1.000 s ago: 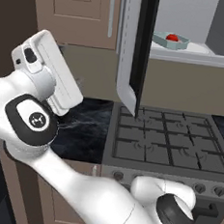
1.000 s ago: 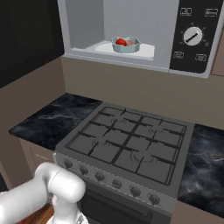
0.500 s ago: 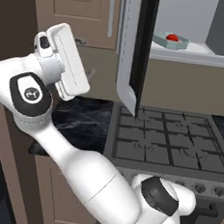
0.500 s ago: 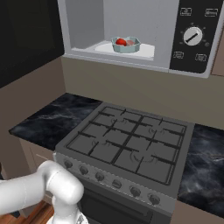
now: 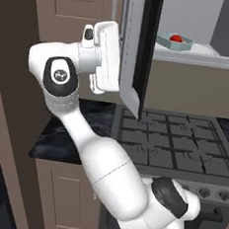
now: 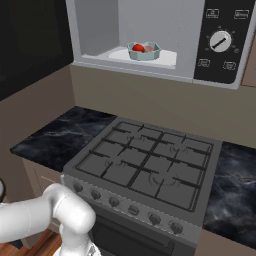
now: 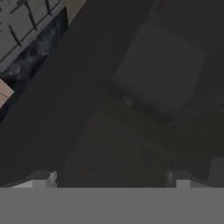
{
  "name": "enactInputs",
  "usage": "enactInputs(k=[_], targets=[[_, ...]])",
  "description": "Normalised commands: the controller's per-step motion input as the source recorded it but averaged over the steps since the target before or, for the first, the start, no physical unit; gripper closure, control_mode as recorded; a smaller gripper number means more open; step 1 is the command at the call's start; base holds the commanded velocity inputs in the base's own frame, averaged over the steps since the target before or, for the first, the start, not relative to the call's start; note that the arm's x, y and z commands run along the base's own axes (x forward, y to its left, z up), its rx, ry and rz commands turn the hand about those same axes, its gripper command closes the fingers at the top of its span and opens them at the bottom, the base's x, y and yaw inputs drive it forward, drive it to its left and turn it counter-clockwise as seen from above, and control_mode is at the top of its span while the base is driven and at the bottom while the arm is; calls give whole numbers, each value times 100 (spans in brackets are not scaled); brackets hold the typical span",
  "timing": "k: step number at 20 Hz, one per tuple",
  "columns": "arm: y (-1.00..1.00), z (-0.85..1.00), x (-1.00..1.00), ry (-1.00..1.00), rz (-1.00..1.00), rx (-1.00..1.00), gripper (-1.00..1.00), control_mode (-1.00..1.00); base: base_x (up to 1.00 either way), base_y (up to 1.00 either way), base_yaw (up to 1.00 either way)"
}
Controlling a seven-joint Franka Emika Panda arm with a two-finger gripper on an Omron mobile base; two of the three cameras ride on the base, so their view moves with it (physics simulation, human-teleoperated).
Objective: Place the tupperware containing the steak and tomato meal in the microwave. Close the microwave door and press the start button to reheat the meal.
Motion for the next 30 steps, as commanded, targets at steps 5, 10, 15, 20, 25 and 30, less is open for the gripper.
enactInputs(k=[5, 10, 15, 20, 25, 30], targets=[[-100, 0, 0, -2, -26, 7, -100, -100, 0, 0, 0], [-100, 0, 0, -2, -21, 8, -100, -100, 0, 0, 0], [-100, 0, 8, 0, -9, 9, -100, -100, 0, 0, 0], [-85, 0, 33, 0, 0, 8, -100, -100, 0, 0, 0], [-50, 0, 38, -7, 2, 5, -100, -100, 0, 0, 0], [-35, 2, 50, -10, 10, 4, -100, -100, 0, 0, 0]])
